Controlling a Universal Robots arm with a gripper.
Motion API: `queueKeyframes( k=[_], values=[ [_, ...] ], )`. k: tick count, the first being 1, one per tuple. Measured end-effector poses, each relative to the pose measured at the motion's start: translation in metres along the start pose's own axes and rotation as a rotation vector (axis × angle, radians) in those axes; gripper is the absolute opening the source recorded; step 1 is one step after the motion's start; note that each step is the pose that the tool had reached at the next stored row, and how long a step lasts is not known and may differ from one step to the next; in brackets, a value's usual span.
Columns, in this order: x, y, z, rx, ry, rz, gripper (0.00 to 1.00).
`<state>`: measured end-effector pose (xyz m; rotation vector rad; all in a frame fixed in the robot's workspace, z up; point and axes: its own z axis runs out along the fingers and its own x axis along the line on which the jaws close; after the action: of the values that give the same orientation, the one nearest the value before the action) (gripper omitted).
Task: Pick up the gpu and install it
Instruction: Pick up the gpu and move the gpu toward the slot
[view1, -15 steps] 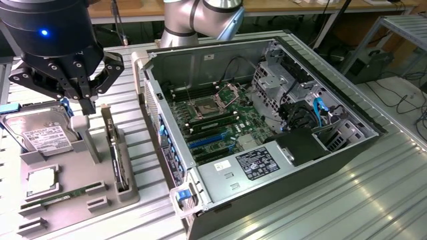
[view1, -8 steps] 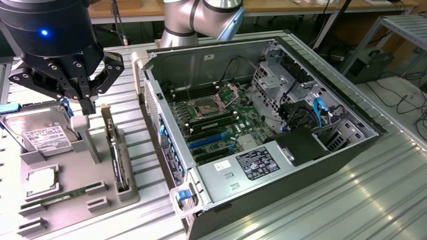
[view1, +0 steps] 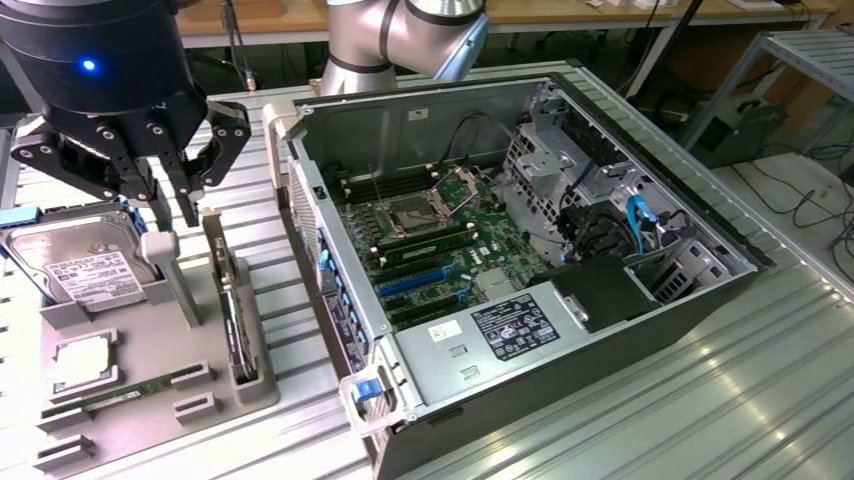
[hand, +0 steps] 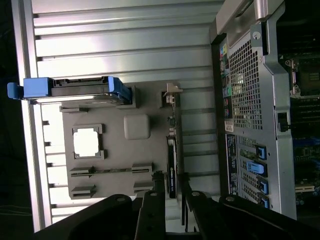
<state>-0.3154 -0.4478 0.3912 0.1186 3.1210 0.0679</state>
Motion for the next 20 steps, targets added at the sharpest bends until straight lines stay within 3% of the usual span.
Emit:
queueKeyframes(
  k=[2, 3, 7, 20],
  values=[
    [0.0000, 0.0000, 0.0000, 0.0001, 0.0000, 0.000, 0.36],
    [0.0000, 0.0000, 0.0000, 0.0000, 0.0000, 0.000, 0.36],
    [0.0000, 0.0000, 0.0000, 0.0000, 0.0000, 0.000, 0.54],
    [-0.0001, -0.0023, 0.0014, 0.0000, 0.0000, 0.000, 0.54]
  ],
)
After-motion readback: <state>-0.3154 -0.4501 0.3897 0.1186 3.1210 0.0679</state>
